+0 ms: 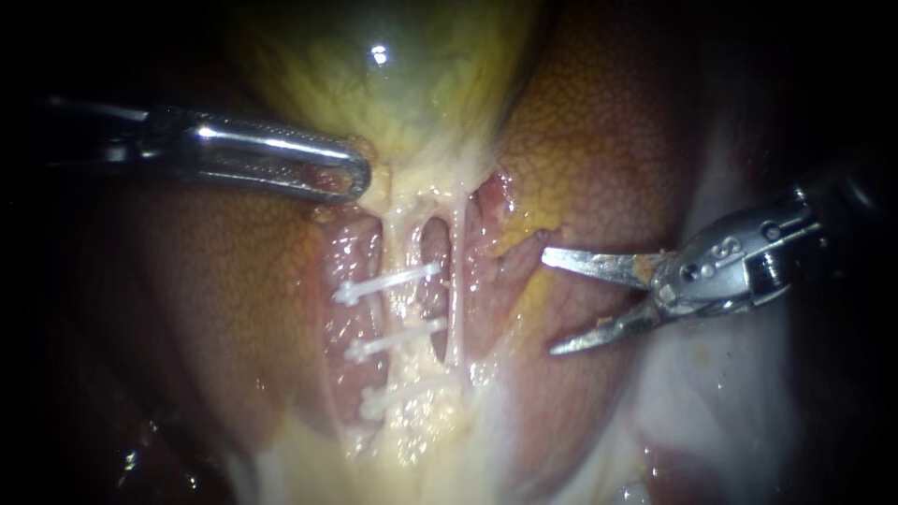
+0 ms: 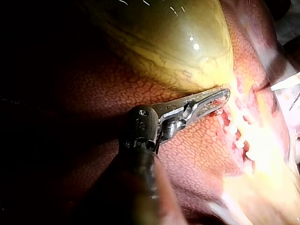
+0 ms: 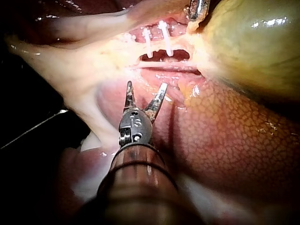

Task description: Go to the cutting position left tube

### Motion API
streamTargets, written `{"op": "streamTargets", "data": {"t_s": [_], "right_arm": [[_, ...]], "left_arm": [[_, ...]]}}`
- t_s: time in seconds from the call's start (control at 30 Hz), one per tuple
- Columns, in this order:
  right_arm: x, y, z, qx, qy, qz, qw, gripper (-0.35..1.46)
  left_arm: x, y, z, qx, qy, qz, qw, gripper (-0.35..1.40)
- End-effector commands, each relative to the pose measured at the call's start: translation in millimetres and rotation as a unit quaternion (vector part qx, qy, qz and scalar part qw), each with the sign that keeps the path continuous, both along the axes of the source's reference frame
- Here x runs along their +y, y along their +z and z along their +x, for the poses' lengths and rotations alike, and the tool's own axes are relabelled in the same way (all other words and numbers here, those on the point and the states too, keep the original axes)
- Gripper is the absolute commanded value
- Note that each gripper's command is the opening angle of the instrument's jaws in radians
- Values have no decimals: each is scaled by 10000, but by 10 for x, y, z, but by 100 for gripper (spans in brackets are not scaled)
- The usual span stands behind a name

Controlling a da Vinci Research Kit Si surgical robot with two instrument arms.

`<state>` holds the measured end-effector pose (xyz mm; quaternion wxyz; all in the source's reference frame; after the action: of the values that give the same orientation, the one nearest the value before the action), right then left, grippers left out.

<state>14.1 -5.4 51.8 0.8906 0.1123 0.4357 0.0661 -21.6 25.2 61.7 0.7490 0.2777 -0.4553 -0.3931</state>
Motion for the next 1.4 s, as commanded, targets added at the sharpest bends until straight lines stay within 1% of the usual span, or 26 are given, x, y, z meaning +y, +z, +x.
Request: {"op": "streamTargets", "data": {"t_s": [0.03, 0.1, 0.2, 0.23, 0.4, 0.47, 0.53, 0.57, 0.7, 0.77, 0.83, 0.93, 1.0, 1.13, 1.33, 1.4], "right_arm": [[0, 0, 0, -3, 5, 1, 10000, 143], [0, 0, 0, 6, -4, 10, 10000, 143], [0, 0, 0, 14, -12, 19, 10000, 143], [0, 0, 0, 13, -11, 19, 10000, 143], [1, 1, 1, 21, -18, 27, 10000, 143], [1, 1, 1, 28, -25, 36, 10000, 143], [1, 1, 2, 61, -58, 69, 9999, 143], [1, 1, 3, 102, -100, 113, 9998, 143], [4, 0, 12, 290, -265, 293, 9988, 143], [5, 0, 19, 506, -344, 396, 9973, 141], [6, 0, 26, 731, -316, 629, 9948, 139], [9, 1, 37, 949, -248, 883, 9913, 139], [11, 2, 44, 1109, -207, 1089, 9876, 139], [15, 7, 58, 1325, -183, 1377, 9814, 139], [22, 17, 73, 1504, -189, 1675, 9742, 139], [24, 21, 76, 1532, -216, 1725, 9728, 139]], "left_arm": [[0, -1, 0, -4, 1, 2, 10000, -35], [1, -4, 3, -10, 7, 13, 10000, -35], [5, -18, 12, -33, 35, 52, 10000, -35], [8, -25, 17, -29, 28, 62, 10000, -35], [19, -57, 39, 54, -73, 80, 9999, -35], [24, -69, 46, 59, -133, 83, 9999, -35], [27, -77, 50, 54, -190, 111, 9997, -35], [27, -79, 51, 41, -197, 113, 9997, -35], [25, -79, 51, 46, -205, 108, 9997, -35], [24, -78, 50, 49, -209, 102, 9997, -35], [23, -77, 50, 51, -211, 98, 9997, -35], [23, -77, 50, 52, -212, 97, 9997, -35], [23, -76, 49, 52, -213, 97, 9997, -35], [22, -76, 49, 54, -216, 94, 9997, -35], [21, -75, 48, 58, -220, 89, 9997, -35], [21, -75, 47, 58, -221, 89, 9997, -35]]}}
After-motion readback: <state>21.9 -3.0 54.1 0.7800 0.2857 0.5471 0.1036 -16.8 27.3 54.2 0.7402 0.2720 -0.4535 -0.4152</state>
